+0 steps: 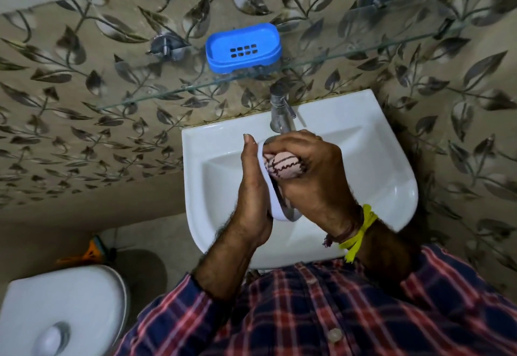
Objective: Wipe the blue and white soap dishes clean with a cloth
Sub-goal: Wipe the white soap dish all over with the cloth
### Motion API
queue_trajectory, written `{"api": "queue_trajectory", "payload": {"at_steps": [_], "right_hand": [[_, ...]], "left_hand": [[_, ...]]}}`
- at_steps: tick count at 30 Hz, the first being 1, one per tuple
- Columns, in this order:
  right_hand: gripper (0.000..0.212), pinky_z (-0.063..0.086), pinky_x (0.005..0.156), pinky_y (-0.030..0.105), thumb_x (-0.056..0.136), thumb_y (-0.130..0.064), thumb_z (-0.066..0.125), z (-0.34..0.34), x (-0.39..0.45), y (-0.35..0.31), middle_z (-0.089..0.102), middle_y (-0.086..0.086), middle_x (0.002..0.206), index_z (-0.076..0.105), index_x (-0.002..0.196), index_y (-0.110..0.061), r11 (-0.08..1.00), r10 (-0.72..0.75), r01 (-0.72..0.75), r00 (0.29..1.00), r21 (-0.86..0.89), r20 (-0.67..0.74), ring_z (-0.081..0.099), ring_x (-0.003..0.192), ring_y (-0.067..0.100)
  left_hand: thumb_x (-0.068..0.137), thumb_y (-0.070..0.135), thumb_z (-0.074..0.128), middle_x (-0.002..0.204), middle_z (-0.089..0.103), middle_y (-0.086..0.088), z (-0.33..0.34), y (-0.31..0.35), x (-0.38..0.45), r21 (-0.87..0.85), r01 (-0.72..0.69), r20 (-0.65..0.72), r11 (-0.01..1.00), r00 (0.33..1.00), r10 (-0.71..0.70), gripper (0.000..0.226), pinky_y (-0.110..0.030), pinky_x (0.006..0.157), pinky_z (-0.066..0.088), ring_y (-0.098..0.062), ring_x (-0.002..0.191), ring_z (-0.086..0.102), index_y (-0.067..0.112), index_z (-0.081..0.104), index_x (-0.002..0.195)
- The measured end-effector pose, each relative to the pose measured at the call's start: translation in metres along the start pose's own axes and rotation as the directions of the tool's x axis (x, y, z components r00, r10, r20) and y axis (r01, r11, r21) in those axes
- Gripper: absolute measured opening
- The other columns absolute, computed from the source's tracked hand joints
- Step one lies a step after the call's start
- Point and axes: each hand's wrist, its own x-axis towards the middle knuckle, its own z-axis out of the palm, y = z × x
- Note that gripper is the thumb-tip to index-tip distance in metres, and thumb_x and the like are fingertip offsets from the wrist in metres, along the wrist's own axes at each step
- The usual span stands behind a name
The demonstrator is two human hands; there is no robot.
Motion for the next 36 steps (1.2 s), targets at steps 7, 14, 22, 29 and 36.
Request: {"api": "queue_trajectory", "payload": {"at_steps": [7,14,22,29,36], "right_hand": [[0.019,0.044,0.079,0.023,0.069,0.001,0.074,0.001,0.004,-0.004,0.076,0.005,0.082,0.077,0.084,-0.009,0.979,0.01,-0.022,0.998,-0.204,-0.058,0.064,0.076,0.021],[0.025,0.05,0.082,0.03,0.069,0.001,0.073,-0.003,-0.002,0.002,0.076,0.005,0.091,0.078,0.09,-0.009,0.977,0.047,-0.01,0.984,-0.211,0.174,0.062,0.09,0.023],[0.021,0.051,0.071,0.029,0.068,0.008,0.075,0.001,0.006,0.002,0.075,0.005,0.079,0.078,0.083,-0.006,0.994,0.033,-0.046,0.991,-0.102,-0.127,0.064,0.076,0.024],[0.033,0.053,0.083,0.015,0.068,0.016,0.077,-0.007,-0.002,0.003,0.072,0.012,0.098,0.078,0.096,-0.001,0.998,0.06,-0.06,0.997,0.008,0.045,0.069,0.09,0.019],[0.034,0.055,0.08,0.025,0.062,0.01,0.079,-0.008,-0.006,0.003,0.077,0.002,0.089,0.079,0.091,-0.008,1.0,0.019,-0.021,0.99,0.013,0.138,0.068,0.083,0.014]], "left_hand": [[0.095,0.077,0.031,0.132,0.071,-0.002,-0.003,-0.008,-0.001,0.054,-0.06,-0.037,0.997,0.997,0.062,0.071,-0.028,0.095,0.055,-0.018,0.126,0.065,0.029,0.074,0.124],[0.101,0.068,0.026,0.119,0.076,-0.006,-0.005,-0.002,-0.002,0.017,-0.071,-0.033,0.997,0.997,0.071,0.071,-0.03,0.088,0.058,-0.02,0.114,0.072,0.023,0.079,0.113],[0.101,0.063,0.027,0.129,0.071,-0.015,0.005,0.001,-0.002,0.141,-0.066,-0.047,0.988,0.996,0.073,0.072,-0.029,0.089,0.057,-0.025,0.121,0.067,0.011,0.07,0.127],[0.088,0.077,0.034,0.11,0.078,-0.008,0.008,0.006,-0.004,0.109,-0.002,-0.062,0.994,0.998,0.009,0.073,-0.034,0.076,0.061,-0.023,0.103,0.075,0.024,0.082,0.102],[0.094,0.077,0.022,0.1,0.081,-0.002,0.001,0.011,-0.003,0.054,0.011,-0.012,0.998,1.0,-0.01,0.079,-0.029,0.072,0.061,-0.016,0.095,0.078,0.029,0.084,0.095]]}}
